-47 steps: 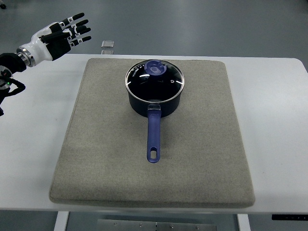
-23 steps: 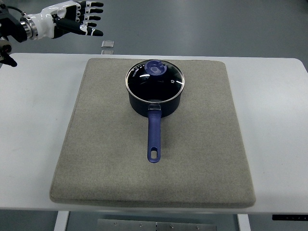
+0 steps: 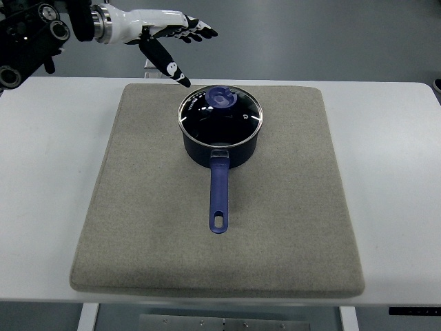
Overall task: Open pot lid and place left with left hand
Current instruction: 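Reach the left hand over the pot lid's blue knob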
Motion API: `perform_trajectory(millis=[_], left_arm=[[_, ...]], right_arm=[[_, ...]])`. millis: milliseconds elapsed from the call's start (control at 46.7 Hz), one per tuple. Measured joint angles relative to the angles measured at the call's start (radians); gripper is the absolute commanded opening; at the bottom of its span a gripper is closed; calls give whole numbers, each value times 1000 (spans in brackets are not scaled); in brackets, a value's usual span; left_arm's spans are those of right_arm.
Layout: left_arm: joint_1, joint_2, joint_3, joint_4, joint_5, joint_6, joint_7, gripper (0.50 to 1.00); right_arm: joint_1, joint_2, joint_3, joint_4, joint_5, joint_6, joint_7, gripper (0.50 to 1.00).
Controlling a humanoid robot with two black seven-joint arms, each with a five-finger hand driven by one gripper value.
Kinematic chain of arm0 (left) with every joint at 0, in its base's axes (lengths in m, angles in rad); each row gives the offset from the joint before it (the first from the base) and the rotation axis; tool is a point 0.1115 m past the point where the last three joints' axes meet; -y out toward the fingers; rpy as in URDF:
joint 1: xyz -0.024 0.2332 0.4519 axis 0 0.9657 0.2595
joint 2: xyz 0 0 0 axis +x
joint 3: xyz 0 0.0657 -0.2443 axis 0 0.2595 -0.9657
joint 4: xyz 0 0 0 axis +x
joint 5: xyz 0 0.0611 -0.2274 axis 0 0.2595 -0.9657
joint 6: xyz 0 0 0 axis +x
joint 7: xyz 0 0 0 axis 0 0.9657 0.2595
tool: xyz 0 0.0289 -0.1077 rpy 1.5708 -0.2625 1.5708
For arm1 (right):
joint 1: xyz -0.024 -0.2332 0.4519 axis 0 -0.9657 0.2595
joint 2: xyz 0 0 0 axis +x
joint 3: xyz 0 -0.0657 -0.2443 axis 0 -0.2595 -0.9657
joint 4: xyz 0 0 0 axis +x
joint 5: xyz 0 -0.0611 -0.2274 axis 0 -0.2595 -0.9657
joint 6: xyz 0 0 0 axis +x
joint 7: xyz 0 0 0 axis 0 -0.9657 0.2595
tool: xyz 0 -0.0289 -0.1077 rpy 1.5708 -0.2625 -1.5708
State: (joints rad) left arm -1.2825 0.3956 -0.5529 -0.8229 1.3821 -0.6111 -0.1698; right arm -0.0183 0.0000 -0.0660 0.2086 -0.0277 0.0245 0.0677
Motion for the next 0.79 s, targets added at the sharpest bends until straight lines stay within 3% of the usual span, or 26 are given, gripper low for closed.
perform_trajectory(millis=[343, 792], left_arm=[[-125, -90, 239, -19, 91, 0, 1, 977], [-143, -129, 280, 4, 227, 0, 1, 958]], right_arm=[[-1, 0, 0, 0, 0, 0, 0, 917], [-2, 0, 0, -3, 2, 0, 1, 917]])
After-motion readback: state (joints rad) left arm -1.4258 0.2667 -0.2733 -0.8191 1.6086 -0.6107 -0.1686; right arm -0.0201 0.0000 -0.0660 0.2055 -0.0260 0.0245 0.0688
